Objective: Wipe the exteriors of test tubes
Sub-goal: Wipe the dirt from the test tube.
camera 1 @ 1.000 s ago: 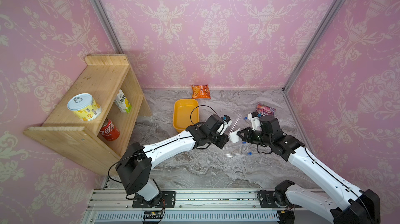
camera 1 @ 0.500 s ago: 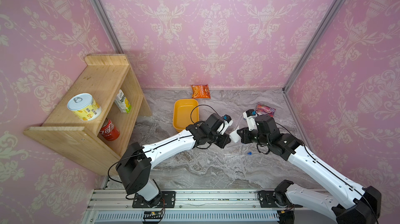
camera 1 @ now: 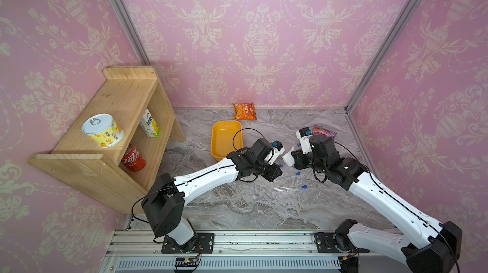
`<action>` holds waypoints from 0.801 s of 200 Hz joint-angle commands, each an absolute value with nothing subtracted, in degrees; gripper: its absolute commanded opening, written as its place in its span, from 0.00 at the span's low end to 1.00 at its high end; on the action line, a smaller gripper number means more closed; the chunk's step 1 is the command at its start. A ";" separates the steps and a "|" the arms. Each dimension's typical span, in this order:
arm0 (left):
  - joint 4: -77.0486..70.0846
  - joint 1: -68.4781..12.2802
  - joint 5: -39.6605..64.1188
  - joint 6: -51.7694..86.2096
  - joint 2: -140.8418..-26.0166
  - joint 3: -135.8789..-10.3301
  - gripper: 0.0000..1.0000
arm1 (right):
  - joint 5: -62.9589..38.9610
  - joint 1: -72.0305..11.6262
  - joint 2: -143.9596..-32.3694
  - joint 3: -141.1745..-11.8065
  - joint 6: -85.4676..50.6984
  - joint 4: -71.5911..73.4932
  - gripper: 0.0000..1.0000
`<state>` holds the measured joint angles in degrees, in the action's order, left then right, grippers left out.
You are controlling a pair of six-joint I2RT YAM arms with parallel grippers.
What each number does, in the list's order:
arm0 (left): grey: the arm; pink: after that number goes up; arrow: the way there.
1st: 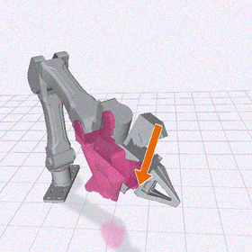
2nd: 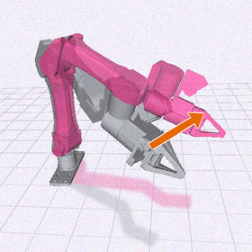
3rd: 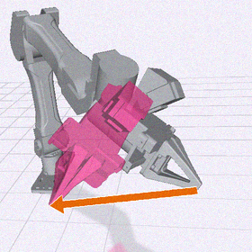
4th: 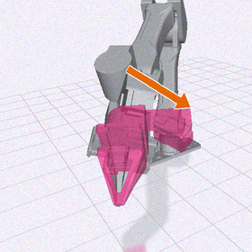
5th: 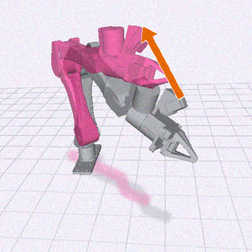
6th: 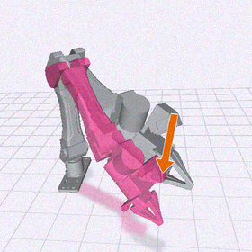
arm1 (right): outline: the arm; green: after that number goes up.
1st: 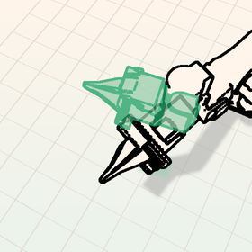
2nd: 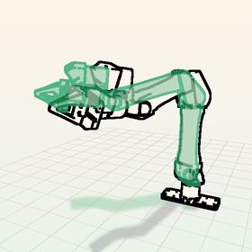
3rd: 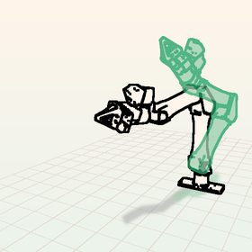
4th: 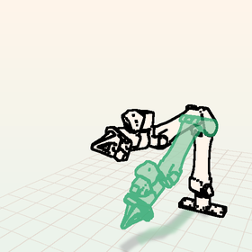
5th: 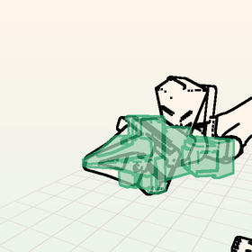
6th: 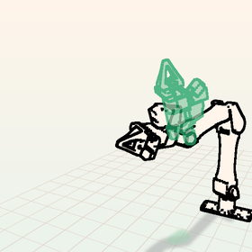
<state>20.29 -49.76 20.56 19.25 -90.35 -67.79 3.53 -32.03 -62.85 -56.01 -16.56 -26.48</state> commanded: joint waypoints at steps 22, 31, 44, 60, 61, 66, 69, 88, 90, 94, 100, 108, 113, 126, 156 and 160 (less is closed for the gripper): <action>21.14 -50.21 21.57 20.13 -89.64 -68.03 0.20 | 6.17 -31.08 -62.64 -58.36 -15.24 -29.04 0.00; 20.99 -50.19 21.53 20.06 -89.74 -67.94 0.20 | 5.30 -30.37 -62.22 -58.27 -15.84 -29.57 0.00; 20.95 -50.19 21.47 20.05 -89.82 -67.85 0.20 | 4.13 -29.40 -61.26 -58.06 -16.71 -30.20 0.00; 21.05 -50.19 21.62 19.92 -90.00 -67.85 0.20 | 2.01 -27.95 -60.28 -57.81 -17.44 -31.67 0.00; 21.07 -50.19 21.62 19.94 -90.00 -67.85 0.20 | 1.84 -27.91 -60.20 -57.82 -17.51 -31.79 0.00; 21.05 -50.23 21.62 19.87 -90.08 -67.85 0.20 | 1.03 -27.34 -60.02 -57.70 -17.73 -32.58 0.00; 21.02 -50.20 21.61 19.86 -90.09 -67.79 0.20 | 0.46 -26.99 -59.98 -57.73 -17.89 -33.01 0.00; 20.73 -50.19 21.65 19.57 -90.35 -67.35 0.20 | -3.17 -24.60 -58.90 -56.56 -19.95 -35.34 0.00; 20.63 -50.19 21.63 19.53 -90.35 -67.27 0.20 | -3.63 -24.26 -58.71 -56.28 -20.19 -35.47 0.00; 20.45 -50.11 21.55 19.55 -90.33 -67.12 0.20 | -4.64 -23.68 -58.44 -55.80 -20.71 -35.66 0.00; 20.30 -50.10 21.62 19.54 -90.35 -66.94 0.20 | -6.32 -22.71 -57.94 -54.83 -21.35 -35.85 0.00; 20.01 -50.01 21.70 19.44 -90.44 -66.81 0.20 | -8.35 -21.56 -57.14 -53.28 -22.06 -35.67 0.00; 19.72 -49.94 21.95 19.55 -90.46 -66.71 0.20 | -9.62 -21.07 -56.73 -52.18 -22.41 -35.18 0.00; 18.38 -49.47 23.31 20.26 -90.51 -66.45 0.20 | -13.34 -19.17 -55.90 -49.48 -23.63 -33.29 0.00; 15.40 -47.86 27.60 22.67 -90.10 -66.02 0.20 | -23.15 -17.40 -56.25 -46.65 -26.40 -27.11 0.00; 14.93 -47.50 28.30 23.07 -90.01 -65.86 0.20 | -24.09 -17.39 -56.64 -46.89 -26.51 -26.86 0.00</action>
<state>18.37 -49.19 23.33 20.27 -90.37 -66.94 -14.13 -17.67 -56.31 -47.53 -23.29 -31.14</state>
